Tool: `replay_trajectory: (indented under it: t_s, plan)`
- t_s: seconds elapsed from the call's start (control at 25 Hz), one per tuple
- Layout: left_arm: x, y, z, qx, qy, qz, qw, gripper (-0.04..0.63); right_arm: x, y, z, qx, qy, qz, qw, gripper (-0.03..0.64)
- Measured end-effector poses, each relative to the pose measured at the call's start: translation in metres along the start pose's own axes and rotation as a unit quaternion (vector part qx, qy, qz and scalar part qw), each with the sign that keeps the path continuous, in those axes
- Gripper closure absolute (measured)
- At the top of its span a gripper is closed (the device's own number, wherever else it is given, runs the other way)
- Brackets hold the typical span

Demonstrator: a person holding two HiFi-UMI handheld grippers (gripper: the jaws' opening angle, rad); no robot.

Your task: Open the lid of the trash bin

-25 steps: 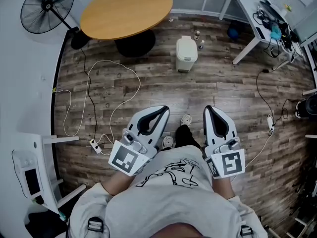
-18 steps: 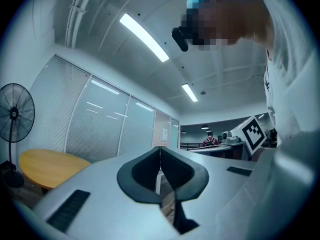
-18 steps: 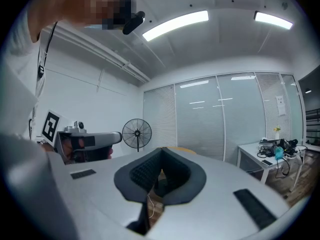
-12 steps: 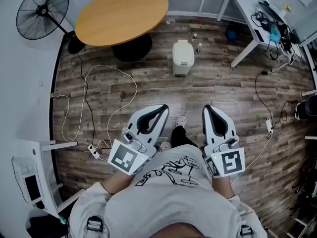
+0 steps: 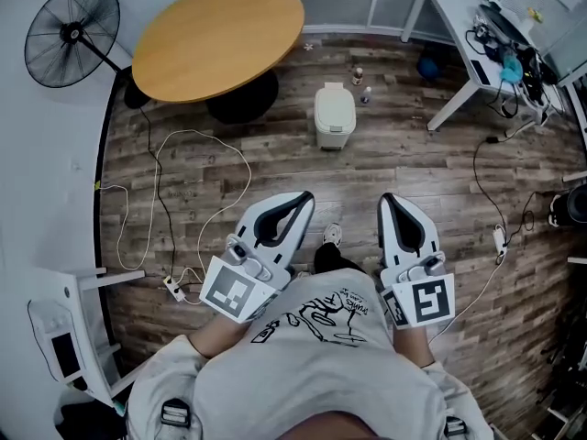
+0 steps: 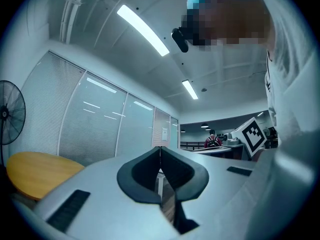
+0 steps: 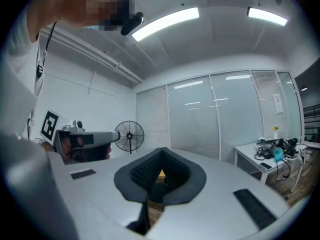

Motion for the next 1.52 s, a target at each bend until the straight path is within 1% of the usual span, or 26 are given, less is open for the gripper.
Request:
replay_trajectory:
  t_s: [0.08,0.44,0.68,0.88,1.12,1.52]
  plan:
    - [-0.013,0.005,-0.002,0.0,-0.001,-0.013,0.9999,0.575,-0.005,0.0,0.013,-0.002,0.001,0.001,1.0,0.611]
    - [-0.075,0.02,-0.016,-0.002,-0.002,-0.024,0.9997,0.575,-0.037,0.0,0.072,-0.008,0.001,0.005,1.0,0.611]
    - [-0.112,0.031,-0.03,-0.008,-0.001,-0.016,0.9998,0.575,-0.059,0.002,0.104,-0.009,-0.001,0.005,1.0,0.611]
    - [-0.137,0.042,-0.042,-0.009,-0.007,-0.02,0.9997,0.575,-0.076,0.006,0.13,-0.009,-0.001,0.001,1.0,0.611]
    - [-0.154,0.056,-0.054,-0.004,-0.02,-0.026,0.9995,0.575,-0.092,0.012,0.148,-0.013,-0.01,-0.006,1.0,0.611]
    - [-0.172,0.066,-0.068,0.001,-0.015,-0.027,0.9995,0.575,-0.111,0.02,0.163,-0.019,-0.02,-0.013,1.0,0.611]
Point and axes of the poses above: the fingertips, and each gripper's own axes: x backward along the fingers, z to its right, y out of its underside, the point moved 7 cm from there along x, backward along the fingers, and after that the axes turned 10 degrees about z, right-handed, at the moved point
